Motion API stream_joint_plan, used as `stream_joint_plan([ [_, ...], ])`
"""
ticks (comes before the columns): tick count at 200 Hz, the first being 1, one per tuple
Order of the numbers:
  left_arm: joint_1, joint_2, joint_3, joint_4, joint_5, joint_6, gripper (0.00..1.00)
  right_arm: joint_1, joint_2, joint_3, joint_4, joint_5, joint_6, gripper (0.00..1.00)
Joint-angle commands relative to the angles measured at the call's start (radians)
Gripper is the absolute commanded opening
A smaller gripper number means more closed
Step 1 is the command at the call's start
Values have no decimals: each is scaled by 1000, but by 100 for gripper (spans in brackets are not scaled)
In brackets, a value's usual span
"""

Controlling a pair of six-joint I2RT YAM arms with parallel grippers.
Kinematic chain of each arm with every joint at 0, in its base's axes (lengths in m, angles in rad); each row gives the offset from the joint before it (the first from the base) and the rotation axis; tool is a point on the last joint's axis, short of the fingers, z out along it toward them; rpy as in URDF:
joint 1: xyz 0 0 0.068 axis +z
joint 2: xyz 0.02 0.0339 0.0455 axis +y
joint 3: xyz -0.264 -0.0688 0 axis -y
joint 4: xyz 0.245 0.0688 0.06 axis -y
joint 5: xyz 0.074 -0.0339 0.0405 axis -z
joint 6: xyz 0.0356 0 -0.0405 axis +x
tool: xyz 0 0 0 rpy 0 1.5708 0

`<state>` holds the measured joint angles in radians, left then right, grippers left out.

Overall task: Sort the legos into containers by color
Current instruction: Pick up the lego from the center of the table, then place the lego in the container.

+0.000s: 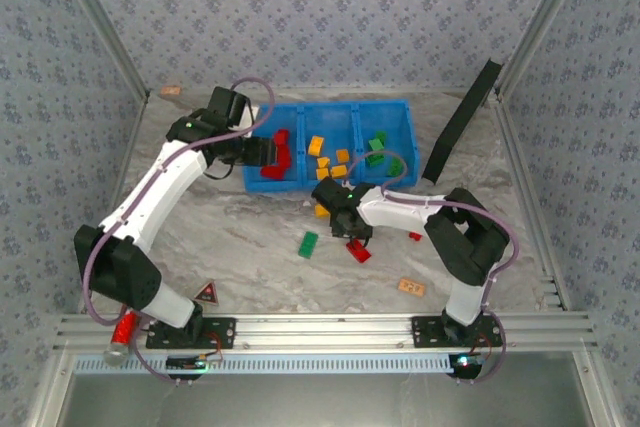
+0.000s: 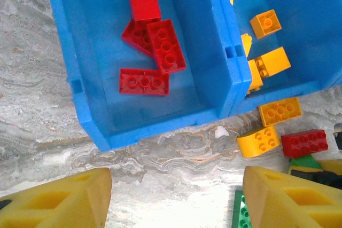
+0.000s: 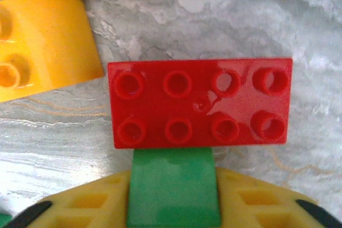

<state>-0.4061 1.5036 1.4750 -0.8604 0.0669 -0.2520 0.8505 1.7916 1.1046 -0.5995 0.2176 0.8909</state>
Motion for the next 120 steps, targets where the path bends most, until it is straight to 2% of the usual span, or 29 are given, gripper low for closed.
stream_joint_plan([
  [1,-10,-61,-18,0,11,23,66,0,-3,18,-6,40,-42,30],
  [24,-52,-70,-33,-19,-19,33,67,-3,-47,-5,-6,39,-85,23],
  [64,-186,-77,-49,-44,-77,58,67,-44,-236,-18,-65,29,-215,19],
  [93,-347,-80,-104,27,-94,69,68,-139,-366,19,-97,47,-333,19],
  [120,-518,-48,-140,154,-106,74,70,-291,-379,57,-7,2,-460,20],
])
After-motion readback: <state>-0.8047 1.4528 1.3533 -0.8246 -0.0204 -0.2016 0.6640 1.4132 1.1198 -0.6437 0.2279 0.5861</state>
